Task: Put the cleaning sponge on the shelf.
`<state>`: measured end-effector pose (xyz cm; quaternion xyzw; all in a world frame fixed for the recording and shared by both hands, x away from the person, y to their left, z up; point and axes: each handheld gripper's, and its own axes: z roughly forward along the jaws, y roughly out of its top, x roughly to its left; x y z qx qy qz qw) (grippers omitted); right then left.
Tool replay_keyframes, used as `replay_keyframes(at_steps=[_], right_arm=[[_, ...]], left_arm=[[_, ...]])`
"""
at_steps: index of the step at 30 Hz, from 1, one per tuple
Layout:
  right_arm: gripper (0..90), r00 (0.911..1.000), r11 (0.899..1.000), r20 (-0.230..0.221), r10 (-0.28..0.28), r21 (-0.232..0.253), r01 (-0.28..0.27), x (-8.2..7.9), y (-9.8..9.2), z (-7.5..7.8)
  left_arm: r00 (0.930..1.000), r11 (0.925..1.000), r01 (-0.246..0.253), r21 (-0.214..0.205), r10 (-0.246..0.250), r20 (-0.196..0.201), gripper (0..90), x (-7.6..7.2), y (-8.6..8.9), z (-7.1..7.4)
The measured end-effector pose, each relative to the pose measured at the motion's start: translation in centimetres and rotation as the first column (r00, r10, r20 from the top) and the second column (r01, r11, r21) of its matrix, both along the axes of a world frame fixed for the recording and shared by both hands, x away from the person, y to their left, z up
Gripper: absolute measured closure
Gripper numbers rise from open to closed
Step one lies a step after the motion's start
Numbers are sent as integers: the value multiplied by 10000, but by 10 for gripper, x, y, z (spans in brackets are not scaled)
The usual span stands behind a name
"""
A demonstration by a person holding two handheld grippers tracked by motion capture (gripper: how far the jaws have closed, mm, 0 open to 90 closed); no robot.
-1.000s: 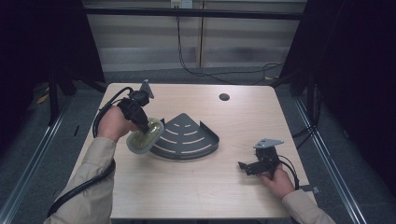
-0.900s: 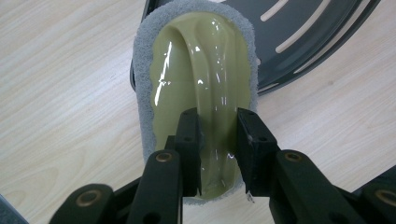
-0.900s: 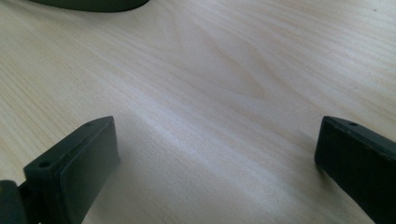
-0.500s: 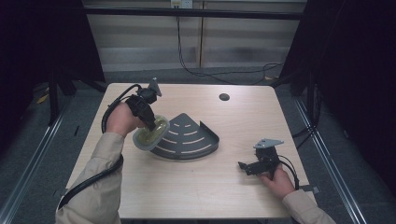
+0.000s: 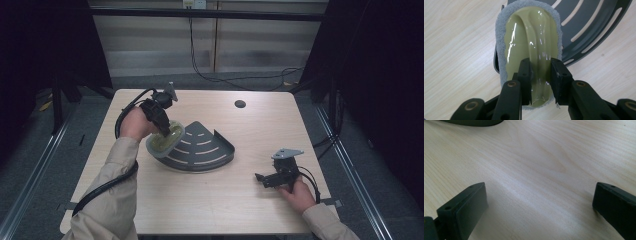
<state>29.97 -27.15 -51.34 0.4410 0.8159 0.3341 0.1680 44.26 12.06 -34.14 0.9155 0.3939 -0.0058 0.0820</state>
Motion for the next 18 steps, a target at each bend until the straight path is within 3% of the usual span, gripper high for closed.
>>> replay_keyframes(at_steps=[5, 18], right_arm=[[0, 10000, 10000, -2, -1, -1, 1, 0, 0, 0], [0, 10000, 10000, 0, -1, -2, 1, 0, 0, 0]], left_arm=[[10000, 10000, 37, -26, -37, 66, 719, 3, -6, 0], [9938, 9942, 1066, 117, -1069, 320, 718, 13, -14, -9]])
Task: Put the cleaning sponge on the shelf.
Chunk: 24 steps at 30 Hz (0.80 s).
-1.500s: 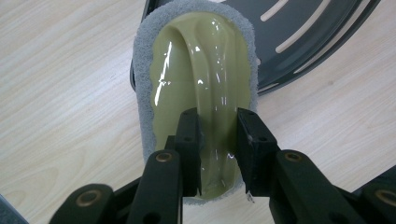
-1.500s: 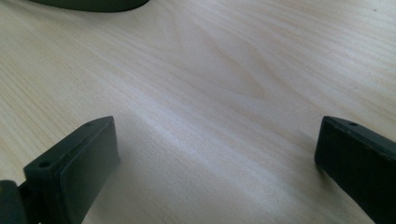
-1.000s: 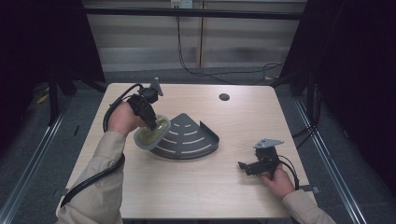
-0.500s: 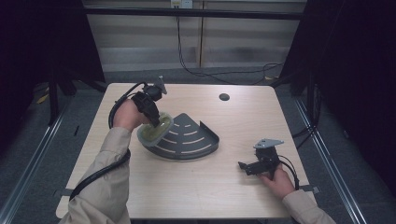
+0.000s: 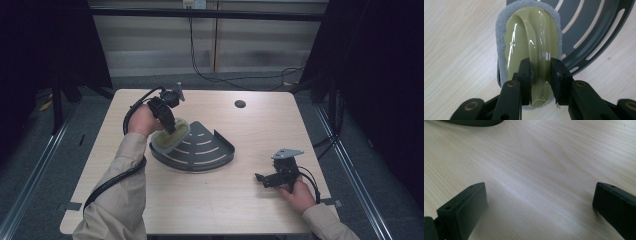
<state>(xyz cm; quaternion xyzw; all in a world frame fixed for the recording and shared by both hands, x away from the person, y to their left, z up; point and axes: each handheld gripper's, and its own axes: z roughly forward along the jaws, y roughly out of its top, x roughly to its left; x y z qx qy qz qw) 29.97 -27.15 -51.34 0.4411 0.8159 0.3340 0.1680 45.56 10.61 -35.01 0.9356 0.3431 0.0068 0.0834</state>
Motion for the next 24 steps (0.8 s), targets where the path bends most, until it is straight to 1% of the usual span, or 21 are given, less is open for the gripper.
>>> replay_keyframes(at_steps=[2, 4, 6, 8, 9, 10, 12, 15, 18, 22, 23, 24], right_arm=[[0, 10000, 10000, 2, -1, 1, 1, 0, 0, 0], [0, 10000, 10000, -2, -5, 5, 5, 0, 0, 0], [0, 10000, 10000, 2, -2, 3, 2, 0, 0, 0], [0, 10000, 10000, -2, -5, 7, 5, 0, 0, 0], [0, 10000, 10000, 2, -3, 5, 3, 0, 0, 0], [0, 10000, 10000, 0, -7, 6, 7, 0, 0, 0], [0, 10000, 10000, 2, -3, 3, 3, 0, 0, 0], [0, 10000, 10000, 6, 5, -3, -5, 0, 0, 0], [0, 10000, 10000, 1, -4, -1, 4, 0, 0, 0], [0, 10000, 10000, 3, -4, 7, 4, 0, 0, 0], [0, 10000, 10000, 4, 2, 0, -2, 0, 0, 0], [0, 10000, 10000, 4, 4, -1, -4, 0, 0, 0]], left_arm=[[10000, 10000, 7, -20, -6, 39, 718, 1, 0, -3], [10000, 10000, 9, -45, -9, -11, 718, 2, -1, -6], [9999, 9999, 119, -24, -119, -70, 718, 3, -1, -9], [10000, 10000, 69, 11, -69, -64, 718, 3, -2, -12], [9998, 9999, 152, 20, -151, -131, 718, 4, -2, -13], [9997, 9998, 211, 65, -210, -99, 718, 4, -2, -14], [9998, 9999, 168, -9, -168, -116, 718, 5, -2, -17], [9995, 9996, 269, -16, -269, -168, 718, 7, -3, -21], [9995, 9997, 237, -65, -238, -198, 718, 9, -5, -25], [9993, 9997, 249, -20, -249, -276, 718, 10, -5, -30], [9993, 9996, 287, -1, -287, -251, 717, 11, -5, -31], [9995, 9998, 224, -5, -224, -225, 717, 11, -6, -33]])
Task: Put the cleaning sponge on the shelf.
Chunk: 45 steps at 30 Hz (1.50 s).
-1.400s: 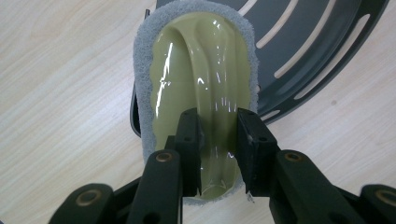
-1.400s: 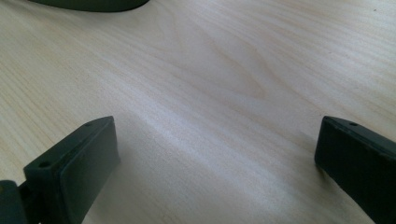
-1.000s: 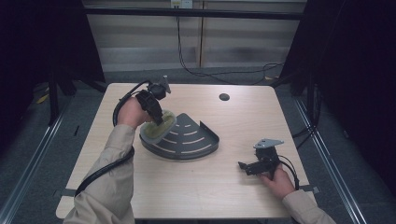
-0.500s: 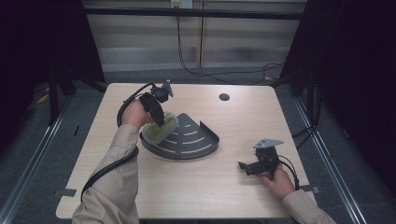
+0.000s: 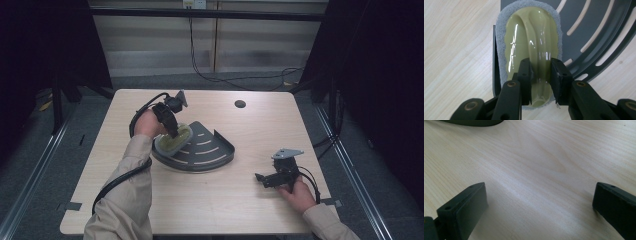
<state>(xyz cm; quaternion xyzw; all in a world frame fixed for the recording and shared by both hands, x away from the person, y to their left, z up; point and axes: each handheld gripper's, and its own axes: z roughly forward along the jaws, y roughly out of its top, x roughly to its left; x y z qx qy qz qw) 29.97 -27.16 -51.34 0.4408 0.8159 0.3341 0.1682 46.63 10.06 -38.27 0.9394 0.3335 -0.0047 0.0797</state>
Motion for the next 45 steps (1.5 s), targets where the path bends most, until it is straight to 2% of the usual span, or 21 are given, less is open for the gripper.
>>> replay_keyframes(at_steps=[11, 27, 41, 45], right_arm=[[0, 10000, 10000, -6, -12, 9, 12, 0, 0, 0], [0, 10000, 10000, -1, -4, 0, 4, 0, 0, 0], [0, 10000, 10000, -5, -3, 3, 3, 0, 0, 0], [0, 10000, 10000, 2, -11, 1, 11, 0, 0, 0]], left_arm=[[9997, 9999, -161, 34, 162, -177, 716, 2, 2, -15], [9991, 9995, -313, 74, 315, -280, 714, 3, 7, -27], [9989, 9990, -411, 165, 414, -198, 704, 5, 7, -33], [9986, 9985, -519, 199, 520, -59, 689, 5, 7, -32]])
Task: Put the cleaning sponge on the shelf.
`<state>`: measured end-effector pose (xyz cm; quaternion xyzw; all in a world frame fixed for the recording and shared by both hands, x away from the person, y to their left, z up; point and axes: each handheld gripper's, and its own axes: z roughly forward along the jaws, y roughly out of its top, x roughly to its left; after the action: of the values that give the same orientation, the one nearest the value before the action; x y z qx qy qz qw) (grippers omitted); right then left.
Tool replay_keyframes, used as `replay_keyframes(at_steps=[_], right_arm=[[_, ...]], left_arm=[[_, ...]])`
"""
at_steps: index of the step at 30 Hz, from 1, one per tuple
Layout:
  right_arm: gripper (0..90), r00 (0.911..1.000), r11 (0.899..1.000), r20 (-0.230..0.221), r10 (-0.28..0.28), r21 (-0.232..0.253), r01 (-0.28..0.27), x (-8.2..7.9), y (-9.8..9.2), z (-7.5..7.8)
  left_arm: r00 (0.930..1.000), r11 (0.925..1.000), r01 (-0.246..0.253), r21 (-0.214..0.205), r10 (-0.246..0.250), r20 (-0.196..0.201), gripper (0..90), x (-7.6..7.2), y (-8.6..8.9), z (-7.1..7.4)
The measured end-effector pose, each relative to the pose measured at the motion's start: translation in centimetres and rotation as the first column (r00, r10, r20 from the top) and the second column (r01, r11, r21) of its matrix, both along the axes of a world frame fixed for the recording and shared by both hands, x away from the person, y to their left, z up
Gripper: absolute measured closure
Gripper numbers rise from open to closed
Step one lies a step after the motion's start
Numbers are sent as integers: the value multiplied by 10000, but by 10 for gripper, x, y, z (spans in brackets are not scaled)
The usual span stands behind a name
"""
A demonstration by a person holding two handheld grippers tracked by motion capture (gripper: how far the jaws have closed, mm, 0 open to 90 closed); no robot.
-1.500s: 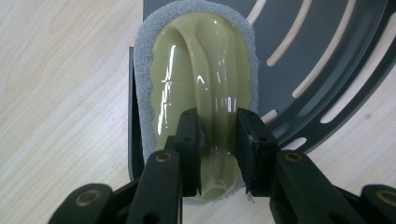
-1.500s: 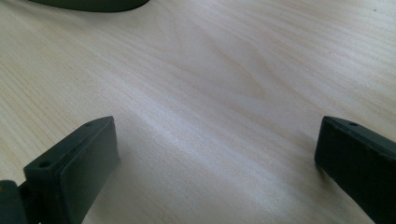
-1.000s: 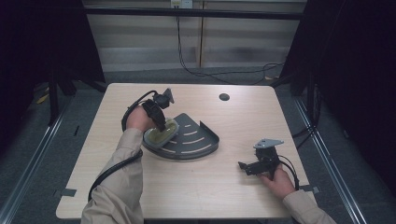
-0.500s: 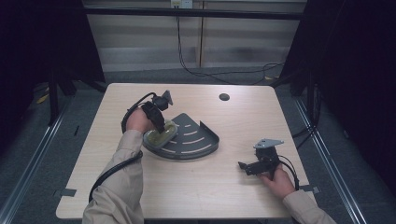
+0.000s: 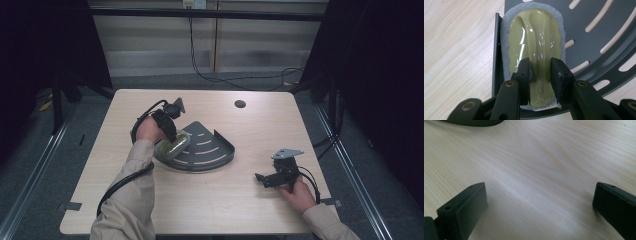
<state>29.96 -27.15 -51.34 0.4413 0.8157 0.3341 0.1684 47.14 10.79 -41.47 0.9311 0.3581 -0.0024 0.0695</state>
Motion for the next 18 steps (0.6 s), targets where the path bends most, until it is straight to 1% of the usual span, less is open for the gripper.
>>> replay_keyframes(at_steps=[4, 6, 7, 10, 11, 14, 18], right_arm=[[0, 10000, 10000, -5, 8, 2, -8, 0, 0, 0], [0, 10000, 10000, -3, 8, 0, -8, 0, 0, 0], [0, 10000, 10000, -4, -5, 1, 5, 0, 0, 0], [0, 10000, 10000, 7, 8, -9, -8, 0, 0, 0], [0, 10000, 10000, 4, 6, -7, -6, 0, 0, 0], [0, 10000, 10000, 4, 4, -7, -4, 0, 0, 0], [0, 10000, 10000, 16, 0, -5, 0, 0, 0, 0]], left_arm=[[10000, 10000, 73, -8, -73, -10, 671, 0, 1, 1], [10000, 10000, -18, -39, 19, 73, 661, 0, 1, 1], [9998, 10000, -60, -50, 61, 170, 636, 0, 2, 2], [9996, 10000, -84, -13, 85, 265, 598, -1, 2, 4], [9996, 9999, -107, -35, 108, 266, 575, -1, 3, 4], [9995, 9999, -139, -26, 139, 297, 545, -1, 3, 5], [9988, 9997, -224, -60, 226, 424, 475, -2, 5, 7]])
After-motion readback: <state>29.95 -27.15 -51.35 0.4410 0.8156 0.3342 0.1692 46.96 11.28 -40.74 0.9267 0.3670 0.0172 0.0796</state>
